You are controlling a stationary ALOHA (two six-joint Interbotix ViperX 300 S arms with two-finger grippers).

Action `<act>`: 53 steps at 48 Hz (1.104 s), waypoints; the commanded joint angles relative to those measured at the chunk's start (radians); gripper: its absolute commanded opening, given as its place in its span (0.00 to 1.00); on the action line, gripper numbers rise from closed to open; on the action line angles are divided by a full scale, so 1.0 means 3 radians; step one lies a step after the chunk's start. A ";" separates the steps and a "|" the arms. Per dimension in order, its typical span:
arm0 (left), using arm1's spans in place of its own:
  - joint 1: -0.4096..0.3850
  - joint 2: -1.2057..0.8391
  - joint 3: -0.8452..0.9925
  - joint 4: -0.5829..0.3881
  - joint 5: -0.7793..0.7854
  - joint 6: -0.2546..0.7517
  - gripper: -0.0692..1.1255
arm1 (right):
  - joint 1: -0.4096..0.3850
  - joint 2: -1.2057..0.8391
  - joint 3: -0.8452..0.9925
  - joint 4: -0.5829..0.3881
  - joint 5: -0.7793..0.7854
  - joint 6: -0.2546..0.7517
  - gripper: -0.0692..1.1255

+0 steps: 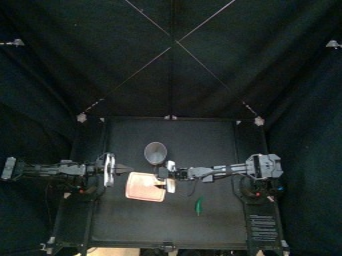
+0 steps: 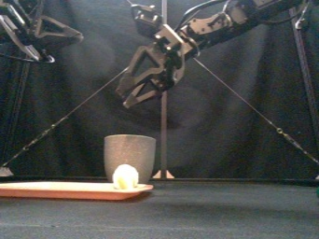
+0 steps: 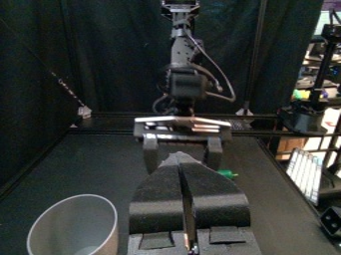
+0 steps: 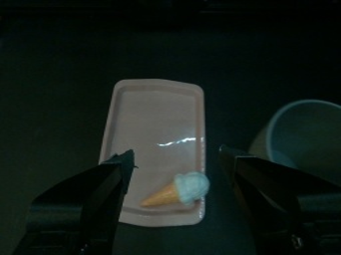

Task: Pick the ice cream then place it on the pink plate
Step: Drop ice cream on the pink plate and return to neutral

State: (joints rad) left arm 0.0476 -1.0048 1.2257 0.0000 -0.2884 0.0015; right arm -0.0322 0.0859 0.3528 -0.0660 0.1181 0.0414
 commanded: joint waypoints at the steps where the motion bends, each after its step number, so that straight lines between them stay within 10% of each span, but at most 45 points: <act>1: 0.0010 0.0010 -0.0036 0.0010 -0.0005 0.0005 0.03 | -0.0087 -0.0470 0.0286 0.0010 -0.0251 0.0000 0.89; 53: 0.0061 0.0005 -0.0031 0.0051 -0.0005 0.0015 0.03 | 0.0327 -0.3375 0.2613 0.0082 -0.1442 -0.0005 0.89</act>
State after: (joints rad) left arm 0.0629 -1.0063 1.2303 0.0123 -0.2853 0.0046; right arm 0.0583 -0.9173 1.1413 -0.0399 -0.3007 0.0399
